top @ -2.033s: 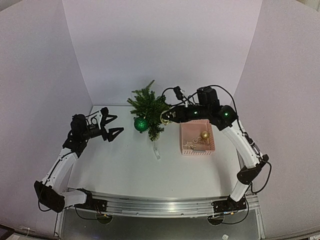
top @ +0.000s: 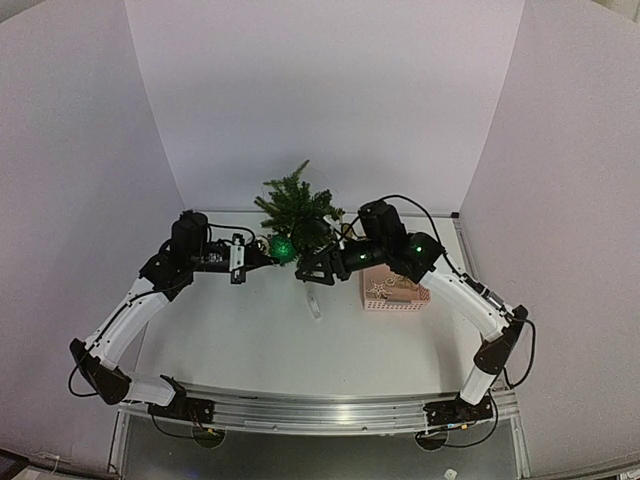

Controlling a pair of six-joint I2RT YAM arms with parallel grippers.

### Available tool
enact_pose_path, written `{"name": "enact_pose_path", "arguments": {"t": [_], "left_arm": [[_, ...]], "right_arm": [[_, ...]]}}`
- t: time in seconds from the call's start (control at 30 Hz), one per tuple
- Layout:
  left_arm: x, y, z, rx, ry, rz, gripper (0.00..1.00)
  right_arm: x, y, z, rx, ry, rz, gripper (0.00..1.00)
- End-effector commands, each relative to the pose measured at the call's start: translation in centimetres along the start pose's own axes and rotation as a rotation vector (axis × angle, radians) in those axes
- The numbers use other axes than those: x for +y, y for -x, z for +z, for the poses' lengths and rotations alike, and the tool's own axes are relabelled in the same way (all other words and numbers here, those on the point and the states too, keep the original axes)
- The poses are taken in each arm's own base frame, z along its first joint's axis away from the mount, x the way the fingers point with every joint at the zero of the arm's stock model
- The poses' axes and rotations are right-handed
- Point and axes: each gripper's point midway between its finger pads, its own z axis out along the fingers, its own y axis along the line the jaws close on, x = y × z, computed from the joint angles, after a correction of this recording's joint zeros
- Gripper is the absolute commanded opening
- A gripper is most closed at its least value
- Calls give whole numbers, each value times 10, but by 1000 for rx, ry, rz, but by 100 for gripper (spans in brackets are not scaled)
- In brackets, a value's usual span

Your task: Decorate the small christmas tree

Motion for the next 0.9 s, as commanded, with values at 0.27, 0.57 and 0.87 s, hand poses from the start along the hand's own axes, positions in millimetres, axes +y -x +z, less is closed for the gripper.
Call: {"name": "enact_pose_path", "arguments": {"t": [0.27,0.57,0.87], "left_arm": [[12,10,0,-5,29,364,0],[16,-11,2,133,4,42,0],[9,-42,-16,425,-16,-323,0]], "right_arm": [[-23,35,-14,-143,-196,-33,70],[-36,25,-39,-194,-340,-7,63],[-32,34,-26,-181,-345,-176,54]]}}
